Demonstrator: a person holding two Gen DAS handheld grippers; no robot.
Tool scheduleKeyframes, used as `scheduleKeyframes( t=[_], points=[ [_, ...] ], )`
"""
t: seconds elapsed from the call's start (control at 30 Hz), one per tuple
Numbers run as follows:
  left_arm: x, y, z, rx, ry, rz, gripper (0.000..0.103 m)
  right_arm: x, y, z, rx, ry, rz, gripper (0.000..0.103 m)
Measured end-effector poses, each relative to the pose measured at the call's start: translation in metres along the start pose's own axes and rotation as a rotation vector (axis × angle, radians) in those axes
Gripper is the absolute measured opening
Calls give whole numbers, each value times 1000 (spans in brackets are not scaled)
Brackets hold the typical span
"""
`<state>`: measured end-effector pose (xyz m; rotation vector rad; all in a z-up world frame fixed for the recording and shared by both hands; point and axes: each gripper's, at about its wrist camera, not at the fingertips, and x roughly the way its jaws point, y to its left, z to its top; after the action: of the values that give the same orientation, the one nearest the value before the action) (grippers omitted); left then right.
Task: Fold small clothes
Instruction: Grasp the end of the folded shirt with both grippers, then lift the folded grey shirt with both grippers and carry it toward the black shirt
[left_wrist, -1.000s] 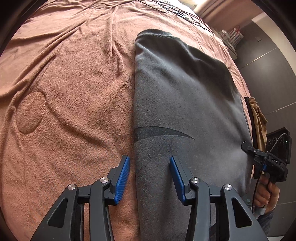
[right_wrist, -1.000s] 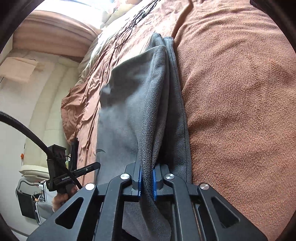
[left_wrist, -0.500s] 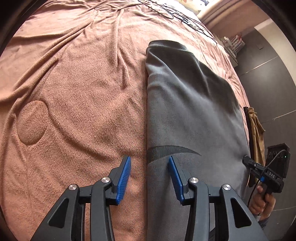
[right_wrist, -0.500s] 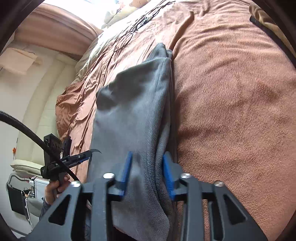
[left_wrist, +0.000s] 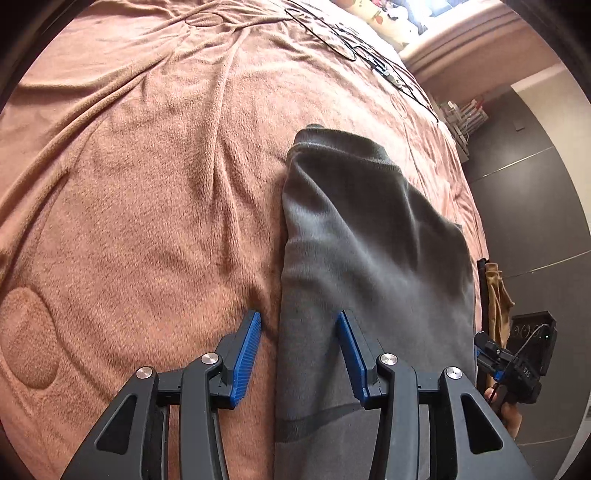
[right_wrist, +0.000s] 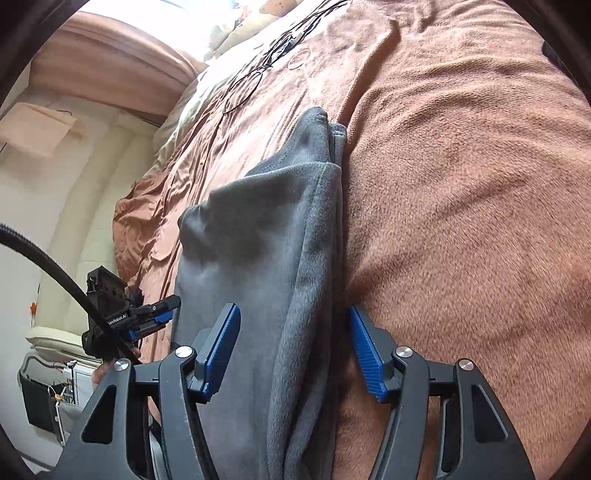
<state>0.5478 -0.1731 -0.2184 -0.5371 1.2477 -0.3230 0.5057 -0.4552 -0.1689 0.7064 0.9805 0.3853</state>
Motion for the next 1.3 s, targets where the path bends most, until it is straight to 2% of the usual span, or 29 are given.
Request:
scheduleKeyframes(
  t=[0.07,0.3,0.63,0.73,0.77,0.83,0.9,0.93,0.97,1.0,1.13,1.3],
  points=[
    [4,-1,8,-1,-4,-9,46,8,-2,7,0,11,2,49],
    [18,1,37,-9,-16,-40,46,29,-4,28,-9,22,17,43],
    [37,0,81,-29,-39,-69,45,53,-6,49,-26,36,52,42],
    [42,2,90,-65,-40,-89,45,58,-6,53,-21,30,35,33],
    [44,3,93,-79,-44,-91,45,59,-6,54,-15,28,22,26],
    [45,0,95,-87,-53,-83,45,60,-7,55,-3,27,14,21],
    [47,-5,97,-77,-57,-56,37,57,-4,53,-9,22,11,17],
    [47,-5,98,-75,-54,-46,29,55,-1,51,-15,18,10,17],
    [47,-4,99,-83,-52,-54,22,53,2,49,-20,12,13,15],
    [44,-2,99,-96,-50,-74,19,49,5,47,-25,4,17,14],
    [28,0,100,-108,-66,-130,16,27,25,40,-79,-40,49,13],
    [1,-12,94,-87,-101,-179,15,-2,57,27,-143,-77,32,13]
  ],
)
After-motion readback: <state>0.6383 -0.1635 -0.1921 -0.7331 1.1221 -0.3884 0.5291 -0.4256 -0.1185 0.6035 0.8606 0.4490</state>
